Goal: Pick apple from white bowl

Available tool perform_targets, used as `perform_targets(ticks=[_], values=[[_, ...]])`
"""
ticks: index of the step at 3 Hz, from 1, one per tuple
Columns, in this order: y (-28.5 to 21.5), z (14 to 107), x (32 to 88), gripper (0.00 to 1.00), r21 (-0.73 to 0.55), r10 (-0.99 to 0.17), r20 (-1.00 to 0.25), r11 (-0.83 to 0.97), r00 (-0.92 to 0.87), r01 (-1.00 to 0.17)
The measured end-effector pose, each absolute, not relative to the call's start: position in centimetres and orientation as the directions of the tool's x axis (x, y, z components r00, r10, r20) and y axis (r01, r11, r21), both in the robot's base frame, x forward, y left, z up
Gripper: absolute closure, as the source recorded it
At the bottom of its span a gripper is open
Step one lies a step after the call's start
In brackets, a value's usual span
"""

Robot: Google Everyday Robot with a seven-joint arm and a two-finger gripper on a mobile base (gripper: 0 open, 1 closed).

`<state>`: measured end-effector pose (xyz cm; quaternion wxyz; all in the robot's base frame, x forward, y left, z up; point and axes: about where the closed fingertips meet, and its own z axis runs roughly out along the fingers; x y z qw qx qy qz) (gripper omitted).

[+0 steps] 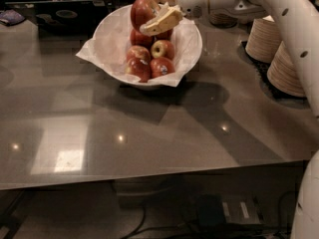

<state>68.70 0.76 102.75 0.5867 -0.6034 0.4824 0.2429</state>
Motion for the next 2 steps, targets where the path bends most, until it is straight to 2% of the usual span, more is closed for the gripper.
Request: perform_targets(ticks=[2], values=[[-1.4,104.5,64.2,1.00,-0.470,-0.435,-0.821,0.150,0.369,-0.870]])
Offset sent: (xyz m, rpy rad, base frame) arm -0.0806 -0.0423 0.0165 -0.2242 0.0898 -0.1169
